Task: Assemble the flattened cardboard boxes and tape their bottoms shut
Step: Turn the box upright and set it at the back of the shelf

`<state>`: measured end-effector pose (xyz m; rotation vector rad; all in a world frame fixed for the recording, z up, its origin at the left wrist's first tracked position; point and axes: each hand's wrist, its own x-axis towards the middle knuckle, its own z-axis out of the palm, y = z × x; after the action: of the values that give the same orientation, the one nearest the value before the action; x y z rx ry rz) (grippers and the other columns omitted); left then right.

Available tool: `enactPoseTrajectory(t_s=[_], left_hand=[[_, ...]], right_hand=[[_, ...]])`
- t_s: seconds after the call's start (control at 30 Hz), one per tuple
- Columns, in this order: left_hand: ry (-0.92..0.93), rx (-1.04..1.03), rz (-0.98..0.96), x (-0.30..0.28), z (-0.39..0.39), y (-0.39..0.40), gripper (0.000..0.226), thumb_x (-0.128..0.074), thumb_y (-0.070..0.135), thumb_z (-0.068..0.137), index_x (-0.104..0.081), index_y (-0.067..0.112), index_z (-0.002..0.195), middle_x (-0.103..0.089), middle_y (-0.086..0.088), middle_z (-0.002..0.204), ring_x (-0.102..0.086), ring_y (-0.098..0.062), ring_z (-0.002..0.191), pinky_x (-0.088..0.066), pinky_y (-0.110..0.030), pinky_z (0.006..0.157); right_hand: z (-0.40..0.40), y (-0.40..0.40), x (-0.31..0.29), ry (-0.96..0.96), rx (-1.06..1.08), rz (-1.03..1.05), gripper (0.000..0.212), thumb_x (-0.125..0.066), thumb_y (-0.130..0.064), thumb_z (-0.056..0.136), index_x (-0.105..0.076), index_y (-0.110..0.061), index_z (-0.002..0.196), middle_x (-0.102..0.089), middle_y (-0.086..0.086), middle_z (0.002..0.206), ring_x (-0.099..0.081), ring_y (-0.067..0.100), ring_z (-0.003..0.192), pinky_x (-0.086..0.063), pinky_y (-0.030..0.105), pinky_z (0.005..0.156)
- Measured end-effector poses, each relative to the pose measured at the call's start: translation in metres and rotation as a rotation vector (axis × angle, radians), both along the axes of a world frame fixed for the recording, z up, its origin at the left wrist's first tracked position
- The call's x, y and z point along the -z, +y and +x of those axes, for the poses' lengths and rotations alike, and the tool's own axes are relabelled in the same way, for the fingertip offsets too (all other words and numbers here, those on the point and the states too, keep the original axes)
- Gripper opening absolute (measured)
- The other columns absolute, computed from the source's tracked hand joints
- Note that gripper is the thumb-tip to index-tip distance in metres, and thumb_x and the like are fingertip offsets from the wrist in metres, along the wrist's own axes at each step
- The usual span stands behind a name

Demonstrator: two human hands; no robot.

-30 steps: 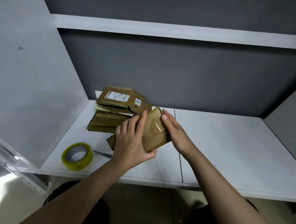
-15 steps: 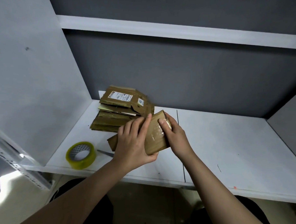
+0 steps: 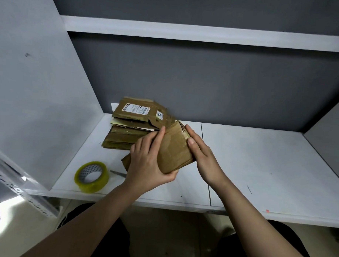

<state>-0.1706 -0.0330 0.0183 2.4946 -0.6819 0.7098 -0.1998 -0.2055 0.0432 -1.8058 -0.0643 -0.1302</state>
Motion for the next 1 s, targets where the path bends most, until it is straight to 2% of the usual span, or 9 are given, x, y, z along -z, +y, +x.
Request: enactPoseTrajectory(t_s=[0.1,0.13,0.3,0.47,0.63,0.73,0.83,0.9,1.0], left_hand=[[-0.011,0.012,-0.014,-0.001,0.000,0.005,0.102,-0.056,0.067,0.063,-0.024,0.018,0.146,-0.040,-0.004,0.133,-0.040,-0.022,0.121,-0.034,-0.041,0.099],[-0.020,0.021,-0.014,-0.001,0.000,0.006,0.102,-0.057,0.067,0.063,-0.024,0.018,0.146,-0.040,-0.004,0.133,-0.040,-0.022,0.121,-0.033,-0.040,0.099],[-0.139,0.146,0.034,-0.002,-0.012,0.008,0.101,-0.064,0.063,0.063,-0.027,0.016,0.144,-0.040,-0.005,0.133,-0.041,-0.023,0.122,-0.033,-0.041,0.101],[-0.219,0.233,0.015,-0.005,-0.023,0.009,0.101,-0.065,0.061,0.063,-0.022,0.018,0.144,-0.035,-0.005,0.137,-0.037,-0.024,0.126,-0.029,-0.040,0.106],[-0.117,0.213,0.076,-0.001,-0.012,0.017,0.106,-0.060,0.065,0.066,-0.010,0.022,0.148,-0.026,-0.005,0.147,-0.028,-0.024,0.136,-0.025,-0.052,0.110],[0.072,0.164,0.036,0.005,-0.010,0.017,0.115,-0.056,0.071,0.065,0.013,0.031,0.149,0.003,-0.002,0.158,0.001,-0.022,0.147,-0.012,-0.057,0.115],[0.416,0.154,-0.314,0.004,-0.007,0.009,0.109,-0.049,0.079,0.060,0.018,0.050,0.142,0.025,0.016,0.154,0.017,-0.013,0.145,-0.006,-0.054,0.117],[0.604,0.141,-0.595,-0.001,0.001,0.002,0.100,-0.043,0.084,0.057,0.010,0.058,0.138,0.016,0.016,0.157,0.008,-0.015,0.147,-0.012,-0.058,0.116],[1.008,-0.017,-0.966,-0.006,0.008,-0.001,0.113,-0.043,0.095,0.045,-0.017,0.048,0.145,-0.023,0.004,0.155,-0.028,-0.027,0.139,-0.032,-0.054,0.108]], right_hand=[[0.002,-0.003,-0.006,0.132,-0.055,0.080,0.053,-0.041,-0.043,0.099,-0.028,-0.033,0.149,-0.033,-0.023,0.145,-0.034,-0.004,0.131,-0.031,-0.001,0.094],[0.003,-0.005,-0.007,0.166,-0.066,0.097,0.054,-0.040,-0.047,0.098,-0.028,-0.034,0.149,-0.033,-0.025,0.143,-0.035,-0.006,0.129,-0.030,-0.002,0.090],[0.023,-0.010,0.001,0.222,0.037,0.081,0.075,-0.029,-0.080,0.085,-0.054,-0.024,0.129,-0.057,-0.004,0.133,-0.050,0.008,0.126,-0.034,0.032,0.109],[0.041,-0.030,0.002,0.349,0.227,0.092,0.089,-0.032,-0.086,0.073,-0.052,-0.020,0.129,-0.063,0.004,0.121,-0.062,0.019,0.108,-0.044,0.041,0.103],[0.038,-0.032,0.000,0.279,0.513,-0.032,0.057,-0.026,-0.068,0.092,-0.057,-0.022,0.103,-0.062,0.001,0.105,-0.058,0.024,0.103,-0.044,0.042,0.098],[0.027,-0.024,0.001,0.155,0.629,-0.086,0.050,-0.027,-0.057,0.098,-0.056,-0.017,0.109,-0.058,-0.001,0.100,-0.054,0.024,0.100,-0.042,0.039,0.091],[0.018,-0.014,0.011,0.060,0.630,-0.140,0.040,-0.033,-0.044,0.101,-0.057,-0.017,0.118,-0.064,0.004,0.107,-0.057,0.027,0.104,-0.040,0.033,0.084],[0.012,-0.007,0.017,0.018,0.641,-0.139,0.037,-0.035,-0.036,0.103,-0.055,-0.019,0.129,-0.064,0.002,0.119,-0.057,0.024,0.108,-0.037,0.027,0.080],[0.004,0.004,0.028,-0.084,0.663,-0.160,0.040,-0.036,-0.033,0.103,-0.046,-0.023,0.140,-0.060,0.000,0.131,-0.057,0.021,0.113,-0.045,0.030,0.087]])
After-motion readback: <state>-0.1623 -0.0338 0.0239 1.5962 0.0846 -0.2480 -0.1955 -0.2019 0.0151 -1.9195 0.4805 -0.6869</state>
